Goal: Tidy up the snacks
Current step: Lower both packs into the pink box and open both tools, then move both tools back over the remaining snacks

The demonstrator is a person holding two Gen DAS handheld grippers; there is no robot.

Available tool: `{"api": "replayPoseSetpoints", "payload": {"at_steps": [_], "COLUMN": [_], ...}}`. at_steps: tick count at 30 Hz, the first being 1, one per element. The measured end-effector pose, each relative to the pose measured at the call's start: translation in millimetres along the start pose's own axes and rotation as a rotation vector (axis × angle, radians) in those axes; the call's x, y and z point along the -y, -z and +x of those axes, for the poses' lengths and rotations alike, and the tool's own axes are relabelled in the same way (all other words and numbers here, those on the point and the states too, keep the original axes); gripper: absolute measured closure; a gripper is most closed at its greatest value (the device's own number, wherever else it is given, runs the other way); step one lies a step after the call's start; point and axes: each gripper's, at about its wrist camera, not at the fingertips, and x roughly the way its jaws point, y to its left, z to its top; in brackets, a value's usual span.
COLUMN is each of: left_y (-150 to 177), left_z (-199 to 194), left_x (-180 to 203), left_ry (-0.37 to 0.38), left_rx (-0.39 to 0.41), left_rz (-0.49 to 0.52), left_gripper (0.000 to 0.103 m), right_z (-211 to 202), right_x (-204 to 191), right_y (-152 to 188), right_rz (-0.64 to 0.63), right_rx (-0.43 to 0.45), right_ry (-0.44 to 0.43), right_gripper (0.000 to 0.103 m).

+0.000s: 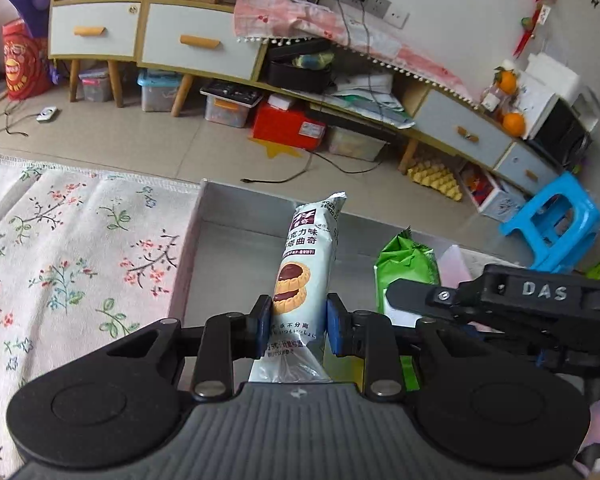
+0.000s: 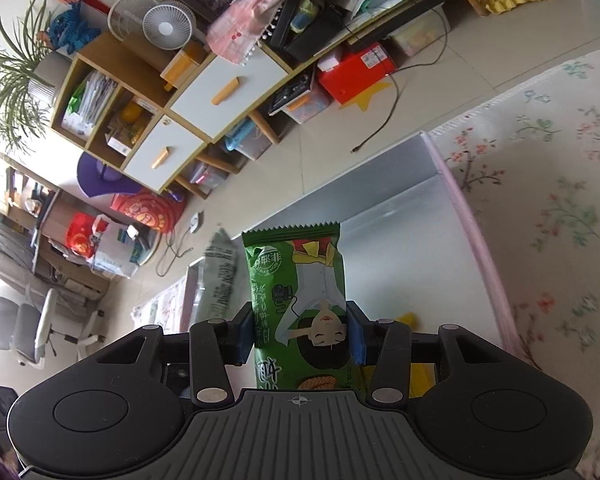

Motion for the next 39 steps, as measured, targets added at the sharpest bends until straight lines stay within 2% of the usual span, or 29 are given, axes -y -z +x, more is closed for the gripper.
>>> {"api": "replayPoseSetpoints", "payload": {"at_steps": [4,6,8,18,26,32,39], "left_y": [1,2,2,9,25,42,60], "left_z": [1,-1,-4,-27,-59,-86,-112], "left_x": [0,3,4,11,23,30,37], "left_ry": [-0.003,-0.049,-0.054,-0.042,-0.041,-0.063,-0.117], "left_rx": [-0.020,-0.004,0.002,-0.024,-0.041,-0.049,-0.091], "left_rz": [0.042,0.076,0.088,0.115,0.135,0.147,0.170], "left_gripper": [0.071,0.063,0.051,0.033,0.013,0.005,0.001], "right_z": [4,4,1,-31,-77,-108,-133], "right_x": [1,1,2,-8,-26,-35,-48], "right_y": [-1,-1,-1,1,24,52,89], "right_rz": [-0.009,0.002,0.007,-0.027,-0.130,-0.187,-0.268], "right_rx": [0.010,0.011,0.015,0.028,0.043,0.034,0.005], "right_ry": [0.000,0.004,0.000,0.036,0.111,0.147,0.203], "right_gripper": [0.055,0.046,0.037,0.032,0.017,0.013,0.011]}}
